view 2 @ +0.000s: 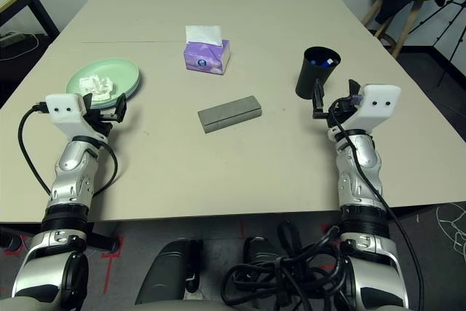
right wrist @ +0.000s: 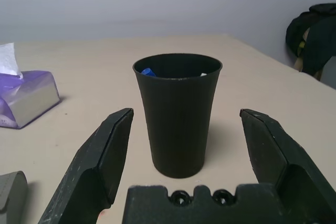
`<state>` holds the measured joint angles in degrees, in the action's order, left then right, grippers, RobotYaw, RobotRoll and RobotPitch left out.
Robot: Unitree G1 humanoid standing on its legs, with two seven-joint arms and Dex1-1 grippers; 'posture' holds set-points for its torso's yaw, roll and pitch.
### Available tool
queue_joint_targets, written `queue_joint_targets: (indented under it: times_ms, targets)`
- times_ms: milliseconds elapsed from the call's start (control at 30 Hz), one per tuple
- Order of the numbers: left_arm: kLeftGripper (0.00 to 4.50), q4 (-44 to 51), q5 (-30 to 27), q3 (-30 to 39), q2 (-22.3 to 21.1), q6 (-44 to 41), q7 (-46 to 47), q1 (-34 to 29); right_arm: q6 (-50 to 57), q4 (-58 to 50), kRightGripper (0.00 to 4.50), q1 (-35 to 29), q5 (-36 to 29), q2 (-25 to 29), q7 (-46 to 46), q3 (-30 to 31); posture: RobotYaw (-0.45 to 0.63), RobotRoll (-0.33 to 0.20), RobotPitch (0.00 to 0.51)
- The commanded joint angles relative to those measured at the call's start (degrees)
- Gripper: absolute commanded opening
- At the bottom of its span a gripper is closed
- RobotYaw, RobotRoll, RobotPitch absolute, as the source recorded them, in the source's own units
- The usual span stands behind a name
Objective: Organize and tidy the items on the table.
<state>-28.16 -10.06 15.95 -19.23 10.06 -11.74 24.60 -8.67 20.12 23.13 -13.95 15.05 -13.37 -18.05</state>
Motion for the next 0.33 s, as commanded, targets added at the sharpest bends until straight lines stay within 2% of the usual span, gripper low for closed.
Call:
queue_joint_targets:
  times_ms: [33, 333]
  targets:
    - [4.50, -1.27, 0.10, 0.50, -0.14, 0.03, 0.84, -0.62, 1.60, -1.53, 4.47, -0.81, -0.54, -0.23, 0.08, 0.60, 0.05, 0.000, 0.085]
    - [4.50, -0.40, -0.08, 0.45, 0.03, -0.04, 1.49, -0.99, 3.22, -2.53, 4.47, -0.76, -0.47, -0.56, 1.05, 1.29, 0.06, 0.000, 0.095]
